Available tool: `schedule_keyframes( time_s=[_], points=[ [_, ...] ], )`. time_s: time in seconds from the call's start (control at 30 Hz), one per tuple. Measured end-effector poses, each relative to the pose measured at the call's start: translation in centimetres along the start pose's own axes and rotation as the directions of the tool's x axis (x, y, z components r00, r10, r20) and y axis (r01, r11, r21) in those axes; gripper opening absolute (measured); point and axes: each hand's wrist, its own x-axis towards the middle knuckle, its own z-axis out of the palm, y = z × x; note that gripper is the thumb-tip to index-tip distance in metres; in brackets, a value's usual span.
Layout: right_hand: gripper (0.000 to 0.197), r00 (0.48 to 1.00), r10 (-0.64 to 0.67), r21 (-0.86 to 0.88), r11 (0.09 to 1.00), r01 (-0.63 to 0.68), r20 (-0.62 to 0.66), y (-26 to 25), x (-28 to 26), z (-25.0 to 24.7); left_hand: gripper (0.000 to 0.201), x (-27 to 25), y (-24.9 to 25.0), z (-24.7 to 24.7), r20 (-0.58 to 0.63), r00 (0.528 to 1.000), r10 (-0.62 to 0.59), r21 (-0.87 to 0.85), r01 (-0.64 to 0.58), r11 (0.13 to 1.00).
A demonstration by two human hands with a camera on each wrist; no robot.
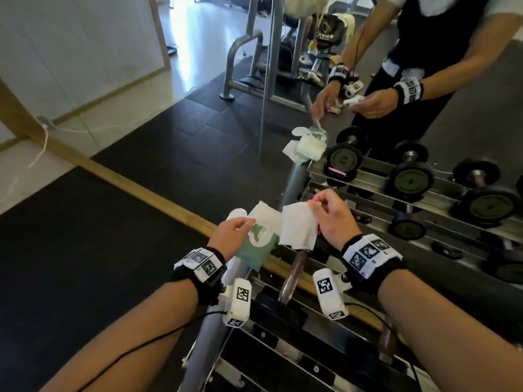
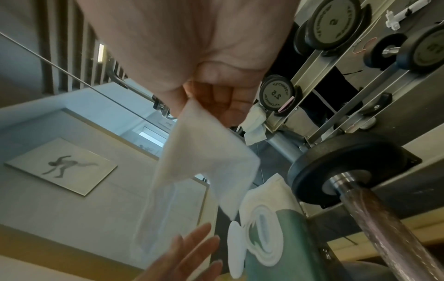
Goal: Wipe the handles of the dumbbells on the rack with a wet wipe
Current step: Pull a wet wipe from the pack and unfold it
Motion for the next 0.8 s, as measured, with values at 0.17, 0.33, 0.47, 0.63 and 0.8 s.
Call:
schedule_keyframes(
  time_s=[0.17,0.33,0.47,0.63,0.8],
  points=[
    [0.008,0.999,0.035,0.118,0.992,-0.034,-0.001,-0.8,-4.7,-0.7,0.023,-5.3,4.4,0.5,0.138,0.988,0.064,-0.261,-0.026,0.965],
    [0.008,0.998,0.068,0.152,0.986,-0.065,-0.010,-1.1,-8.7,-0.9,0.029,-7.8,5.7,1.4,0.144,0.981,0.130,-0.219,-0.096,0.971],
    [0.007,0.997,0.078,0.160,0.984,-0.072,-0.028,-1.1,-10.7,-0.8,0.012,-8.6,5.2,2.2,0.127,0.982,0.141,-0.187,-0.115,0.975],
    [0.012,0.994,0.108,0.141,0.984,-0.106,-0.013,-0.3,-12.4,-0.2,0.007,-9.4,4.2,2.5,0.066,0.982,0.176,-0.137,-0.166,0.977],
    [0.016,0.988,0.057,0.347,0.932,-0.103,0.142,0.5,-14.0,1.3,0.009,-10.2,3.5,2.1,0.099,0.974,0.202,-0.208,-0.178,0.962]
  ],
)
